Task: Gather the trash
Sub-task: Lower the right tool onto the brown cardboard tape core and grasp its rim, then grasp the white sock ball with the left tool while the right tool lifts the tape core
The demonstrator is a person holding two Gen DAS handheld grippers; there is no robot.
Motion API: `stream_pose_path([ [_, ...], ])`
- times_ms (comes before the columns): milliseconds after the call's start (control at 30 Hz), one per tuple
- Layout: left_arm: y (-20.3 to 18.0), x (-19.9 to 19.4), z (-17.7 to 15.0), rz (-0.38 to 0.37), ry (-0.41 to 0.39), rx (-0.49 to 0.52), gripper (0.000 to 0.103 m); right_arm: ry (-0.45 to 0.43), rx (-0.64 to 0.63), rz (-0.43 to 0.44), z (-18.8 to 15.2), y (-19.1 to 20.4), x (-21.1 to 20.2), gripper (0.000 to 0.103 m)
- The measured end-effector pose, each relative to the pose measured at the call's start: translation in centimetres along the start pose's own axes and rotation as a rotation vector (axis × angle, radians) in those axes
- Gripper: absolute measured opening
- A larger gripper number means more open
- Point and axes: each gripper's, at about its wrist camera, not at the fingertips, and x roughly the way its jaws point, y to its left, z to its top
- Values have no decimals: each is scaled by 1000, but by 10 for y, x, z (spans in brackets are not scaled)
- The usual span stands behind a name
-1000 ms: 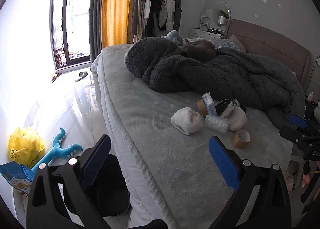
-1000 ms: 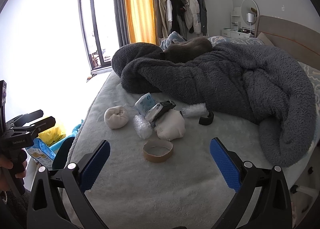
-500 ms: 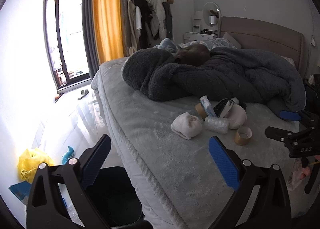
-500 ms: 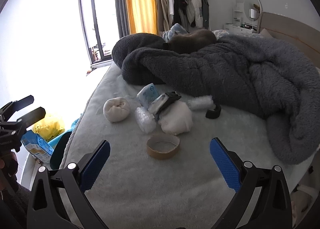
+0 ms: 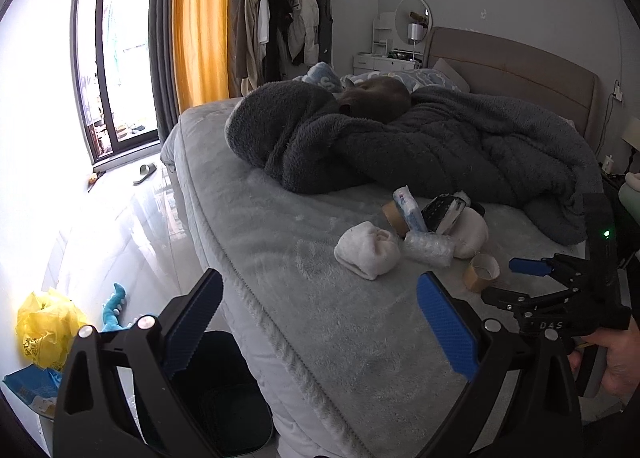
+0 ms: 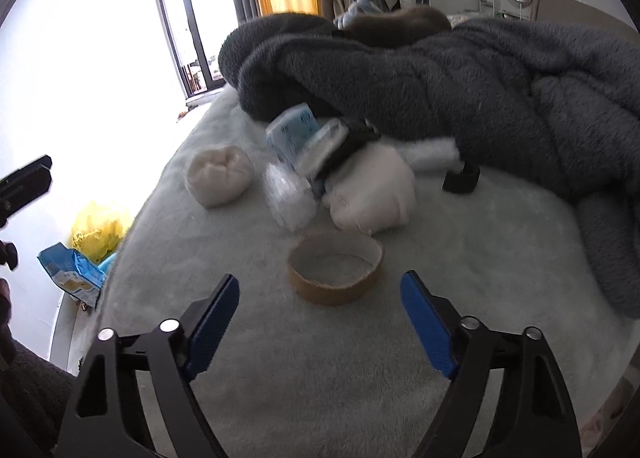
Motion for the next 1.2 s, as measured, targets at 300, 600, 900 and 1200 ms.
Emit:
stream_pose_path([
  [300,2,23,6,-102,28,0,96,52,-16,-3,19,-2,16,72],
  [600,5,57,4,-200,93,-9,84,139,28,35,23,-14,30,61],
  [900,13,85,7,-237,139,-114,79,128,-25,85,37,-11,23,57],
  [1200,7,119,6,-264,210,-182,69,50,-64,202,56,-5,6,57],
])
